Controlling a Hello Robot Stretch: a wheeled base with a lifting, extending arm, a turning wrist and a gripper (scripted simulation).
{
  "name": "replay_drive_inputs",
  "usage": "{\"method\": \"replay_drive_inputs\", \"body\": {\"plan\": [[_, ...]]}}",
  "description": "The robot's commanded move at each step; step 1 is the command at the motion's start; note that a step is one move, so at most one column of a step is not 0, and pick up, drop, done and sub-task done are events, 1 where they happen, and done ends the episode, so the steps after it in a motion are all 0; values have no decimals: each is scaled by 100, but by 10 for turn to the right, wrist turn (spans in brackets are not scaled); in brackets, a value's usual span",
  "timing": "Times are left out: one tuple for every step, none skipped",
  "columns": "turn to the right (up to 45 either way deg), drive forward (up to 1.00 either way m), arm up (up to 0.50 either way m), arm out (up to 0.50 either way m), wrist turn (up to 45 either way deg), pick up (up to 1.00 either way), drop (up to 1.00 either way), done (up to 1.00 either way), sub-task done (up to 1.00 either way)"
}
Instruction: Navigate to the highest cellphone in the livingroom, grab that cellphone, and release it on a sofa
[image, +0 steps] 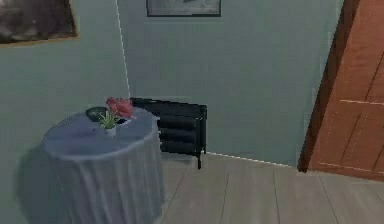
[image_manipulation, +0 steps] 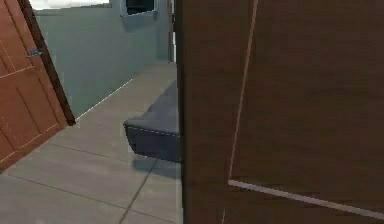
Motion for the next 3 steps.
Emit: {"method": "replay_drive_inputs", "body": {"plan": [[450, 0, 0, 0, 0, 0, 0, 0, 0], [150, 0, 0, 0, 0, 0, 0, 0, 0], [0, 20, 0, 0, 0, 0, 0, 0, 0]]}}
